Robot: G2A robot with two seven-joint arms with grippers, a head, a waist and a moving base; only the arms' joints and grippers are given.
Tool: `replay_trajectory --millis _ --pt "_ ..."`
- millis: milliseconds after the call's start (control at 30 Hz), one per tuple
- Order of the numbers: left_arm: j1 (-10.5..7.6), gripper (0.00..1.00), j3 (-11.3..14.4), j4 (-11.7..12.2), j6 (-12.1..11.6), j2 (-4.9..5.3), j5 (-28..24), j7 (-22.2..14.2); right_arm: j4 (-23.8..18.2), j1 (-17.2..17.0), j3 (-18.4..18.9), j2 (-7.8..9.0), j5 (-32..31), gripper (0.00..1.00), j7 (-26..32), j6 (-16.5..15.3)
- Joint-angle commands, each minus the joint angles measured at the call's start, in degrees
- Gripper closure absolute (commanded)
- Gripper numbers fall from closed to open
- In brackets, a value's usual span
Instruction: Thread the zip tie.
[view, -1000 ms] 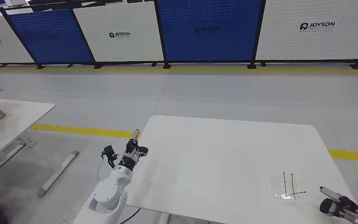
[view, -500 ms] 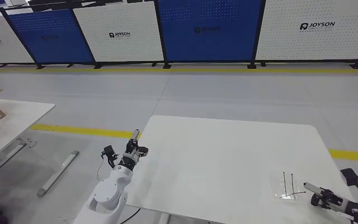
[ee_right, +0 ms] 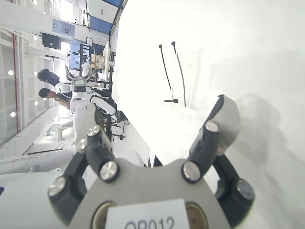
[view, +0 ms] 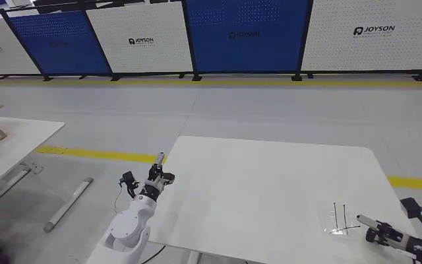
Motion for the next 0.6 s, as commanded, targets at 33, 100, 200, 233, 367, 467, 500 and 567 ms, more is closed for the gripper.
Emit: replay_trajectory --millis 33,100,200,233,367,467,500,567 --pt "0.0 0.0 0.0 0.0 0.0 0.0 0.0 0.0 0.1 0.4 0.0 0.24 0.1 0.0 -0.6 -0.3" --pt "0.0 0.0 0.0 0.0 0.0 0.0 0.0 0.0 0.4 0.9 -0.1 0.45 0.1 0.0 -0.2 0.0" --pt "0.0 0.0 0.0 0.0 0.0 0.0 0.0 0.0 1.1 1.5 -0.7 0.72 0.0 0.0 0.8 0.3" --pt "0.0 0.0 0.0 0.0 0.0 0.0 0.0 0.0 1.5 1.7 -1.0 0.77 0.0 0.0 1.1 0.3" --pt "0.0 0.0 0.0 0.0 0.0 0.0 0.0 0.0 3.1 2.3 -2.4 0.91 -0.3 0.27 0.5 -0.2" --pt "0.0 0.0 0.0 0.0 0.0 0.0 0.0 0.0 4.1 2.6 -2.7 1.08 0.0 0.51 0.4 -0.4" --pt "0.0 0.0 0.0 0.0 0.0 0.0 0.0 0.0 4.5 2.7 -2.8 1.17 0.0 0.53 0.4 -0.5" --pt "0.0 0.0 0.0 0.0 0.0 0.0 0.0 0.0 5.0 2.8 -3.0 1.29 0.0 0.55 0.3 -0.5"
